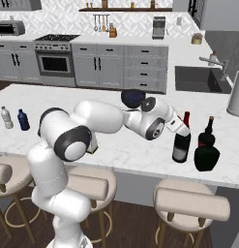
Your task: Move the plastic bottles in the middle to the plastics group, and the glass bottles in the middle to the glass group.
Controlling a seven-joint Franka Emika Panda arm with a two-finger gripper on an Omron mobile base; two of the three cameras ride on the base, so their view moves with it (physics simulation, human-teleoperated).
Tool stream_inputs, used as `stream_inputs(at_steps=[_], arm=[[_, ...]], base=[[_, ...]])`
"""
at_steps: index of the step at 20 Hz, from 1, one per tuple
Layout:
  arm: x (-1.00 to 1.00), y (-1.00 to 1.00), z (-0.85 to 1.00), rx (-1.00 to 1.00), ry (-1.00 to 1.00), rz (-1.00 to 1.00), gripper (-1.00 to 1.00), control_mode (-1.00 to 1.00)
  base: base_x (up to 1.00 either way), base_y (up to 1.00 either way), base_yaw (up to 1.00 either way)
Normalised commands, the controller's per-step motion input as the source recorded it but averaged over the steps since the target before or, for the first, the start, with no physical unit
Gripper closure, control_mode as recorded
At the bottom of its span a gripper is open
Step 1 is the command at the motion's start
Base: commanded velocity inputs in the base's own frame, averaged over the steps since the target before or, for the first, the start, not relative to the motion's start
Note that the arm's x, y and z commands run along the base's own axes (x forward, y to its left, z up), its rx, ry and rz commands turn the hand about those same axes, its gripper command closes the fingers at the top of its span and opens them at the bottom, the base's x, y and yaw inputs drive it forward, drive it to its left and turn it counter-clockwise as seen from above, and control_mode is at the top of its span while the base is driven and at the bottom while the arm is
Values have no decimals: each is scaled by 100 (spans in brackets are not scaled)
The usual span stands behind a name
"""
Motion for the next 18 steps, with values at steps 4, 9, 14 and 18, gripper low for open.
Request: stream_inputs(at_steps=[4,9,14,18], arm=[[-9,51,25,0,0,0,-100,-100],[-13,52,43,0,7,12,-100,-100],[-27,65,45,0,19,36,-100,-100],[-21,76,35,0,26,52,-100,-100]], base=[[0,0,0],[0,0,0],[0,0,0],[0,0,0]])
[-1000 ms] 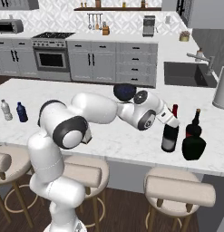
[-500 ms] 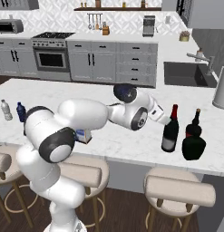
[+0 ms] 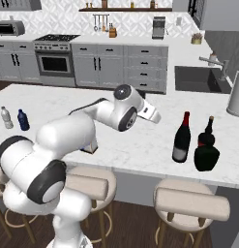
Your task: Move the plastic bottles in the middle to the plastics group, and the glass bottles in the middle to the glass group.
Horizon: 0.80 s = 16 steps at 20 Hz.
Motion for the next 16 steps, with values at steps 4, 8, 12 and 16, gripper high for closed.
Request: stream_inputs(at_steps=[4,8,12,16], arm=[[-15,80,36,0,28,48,-100,-100],[-7,80,37,0,34,40,-100,-100],[-7,86,8,0,27,30,-100,-100],[0,93,0,0,26,23,-100,-100]], base=[[0,0,0],[0,0,0],[0,0,0],[0,0,0]])
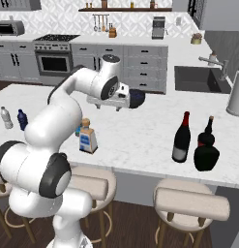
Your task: Move the plastic bottles in the middle to the plastics group, and the glass bottles in the middle to the glass group.
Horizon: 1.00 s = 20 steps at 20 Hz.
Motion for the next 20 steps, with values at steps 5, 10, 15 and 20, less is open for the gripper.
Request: stream_inputs(at_steps=[5,10,15,20], arm=[[0,96,-28,0,14,19,-100,-100],[-3,71,-87,-9,9,6,-100,-100],[21,28,-51,-13,1,0,-100,-100],[18,15,-24,-8,9,0,-100,-100]], base=[[0,0,0],[0,0,0],[0,0,0],[0,0,0]])
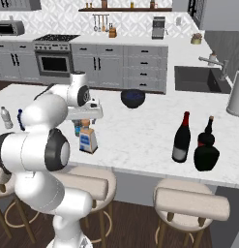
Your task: Move the plastic bottles in the middle to the plastics group, and the glass bottles in the middle to the glass group.
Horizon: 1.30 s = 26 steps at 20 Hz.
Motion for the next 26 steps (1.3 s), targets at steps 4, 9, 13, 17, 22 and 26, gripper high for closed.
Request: stream_inputs(at_steps=[4,9,13,17,22,26], arm=[[35,6,-16,0,1,0,-100,-100],[24,1,-13,0,0,0,-100,-100],[26,7,-20,0,0,0,-100,-100],[11,5,-9,0,0,0,-100,-100],[-25,0,0,2,0,-1,-100,-100],[-6,0,-5,0,0,-3,-100,-100]], base=[[0,0,0],[0,0,0],[0,0,0],[0,0,0],[0,0,0],[0,0,0]])
